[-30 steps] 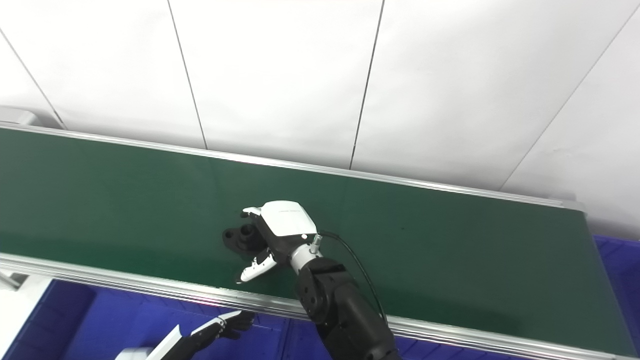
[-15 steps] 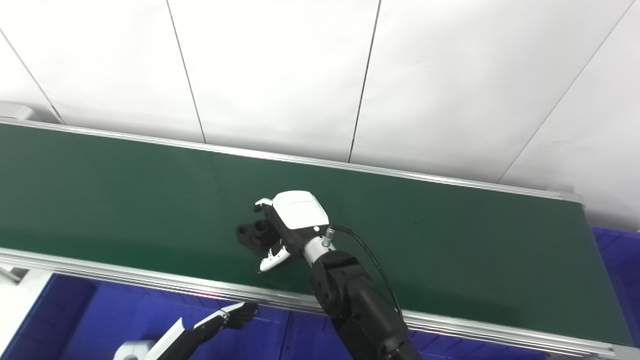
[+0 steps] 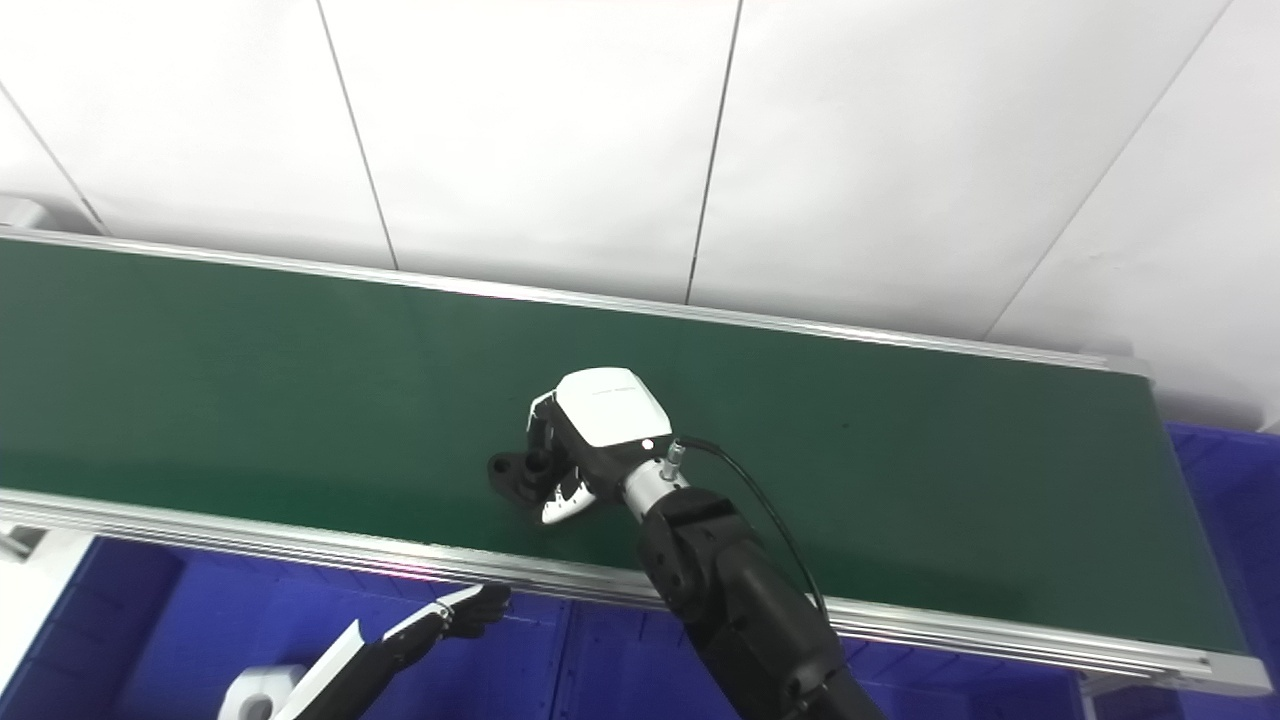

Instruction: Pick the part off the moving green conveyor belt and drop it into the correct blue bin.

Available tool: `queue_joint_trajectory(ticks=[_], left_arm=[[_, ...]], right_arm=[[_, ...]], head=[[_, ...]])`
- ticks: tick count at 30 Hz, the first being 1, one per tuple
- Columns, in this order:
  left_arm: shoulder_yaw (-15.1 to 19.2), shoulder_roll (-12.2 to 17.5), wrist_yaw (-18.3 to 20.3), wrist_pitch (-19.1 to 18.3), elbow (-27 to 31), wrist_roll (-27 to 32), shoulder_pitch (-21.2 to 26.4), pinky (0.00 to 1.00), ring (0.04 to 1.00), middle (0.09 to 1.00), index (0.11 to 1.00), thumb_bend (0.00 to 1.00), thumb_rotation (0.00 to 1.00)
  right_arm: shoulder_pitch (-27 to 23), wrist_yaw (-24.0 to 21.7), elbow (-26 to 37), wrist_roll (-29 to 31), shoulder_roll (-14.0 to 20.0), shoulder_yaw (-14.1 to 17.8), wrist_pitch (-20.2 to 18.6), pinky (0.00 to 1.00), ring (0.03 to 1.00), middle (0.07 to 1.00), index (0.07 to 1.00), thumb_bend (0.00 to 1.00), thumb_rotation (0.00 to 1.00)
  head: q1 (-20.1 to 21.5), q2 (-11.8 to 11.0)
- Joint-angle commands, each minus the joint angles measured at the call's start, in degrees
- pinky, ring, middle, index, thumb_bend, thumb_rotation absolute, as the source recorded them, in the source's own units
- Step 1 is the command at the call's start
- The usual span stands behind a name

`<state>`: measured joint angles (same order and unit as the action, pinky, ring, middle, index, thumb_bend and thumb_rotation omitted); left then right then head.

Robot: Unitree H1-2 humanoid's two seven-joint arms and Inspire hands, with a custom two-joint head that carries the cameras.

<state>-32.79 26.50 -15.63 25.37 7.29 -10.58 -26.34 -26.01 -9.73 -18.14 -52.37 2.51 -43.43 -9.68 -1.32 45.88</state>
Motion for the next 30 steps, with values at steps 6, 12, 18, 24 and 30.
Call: queue_joint_trajectory(ticks=[6, 12, 18, 24, 30], left_arm=[[0.87, 0.06, -0.27, 1.55, 1.96, 0.05, -0.54, 0.81, 0.847, 0.865, 0.869, 0.73, 0.66], [1.24, -0.14, 0.51, 1.56, 2.34, 0.58, -1.11, 0.81, 0.846, 0.865, 0.87, 0.75, 0.66], [1.34, -0.19, 0.5, 1.55, 2.64, 0.13, -1.38, 0.81, 0.846, 0.866, 0.872, 0.74, 0.67], [1.95, -0.4, 1.21, 1.53, 3.05, -0.7, -1.87, 0.8, 0.842, 0.862, 0.872, 0.74, 0.69], [2.79, -0.89, 2.32, 1.55, 3.56, -0.41, -2.46, 0.8, 0.841, 0.861, 0.87, 0.74, 0.67]], right_arm=[[2.26, -0.18, -1.29, -0.87, 0.13, -1.98, 1.46, 0.2, 0.371, 0.46, 0.54, 0.51, 0.0], [3.35, 1.27, 1.92, -0.84, 0.7, -1.43, 1.15, 0.19, 0.386, 0.479, 0.513, 0.51, 0.0], [7.65, -1.15, 17.52, 1.52, 2.41, 4.0, -1.53, 0.2, 0.399, 0.507, 0.492, 0.52, 0.0], [11.33, -6.33, 31.93, 1.4, 2.86, 10.23, -5.19, 0.22, 0.401, 0.504, 0.492, 0.52, 0.0], [14.91, -5.69, 38.61, 1.92, 3.61, 14.25, -3.13, 0.2, 0.393, 0.504, 0.491, 0.51, 0.0]], head=[[0.04, 0.08], [0.12, 0.42], [0.52, 0.91], [0.81, 1.35], [0.74, 1.9]])
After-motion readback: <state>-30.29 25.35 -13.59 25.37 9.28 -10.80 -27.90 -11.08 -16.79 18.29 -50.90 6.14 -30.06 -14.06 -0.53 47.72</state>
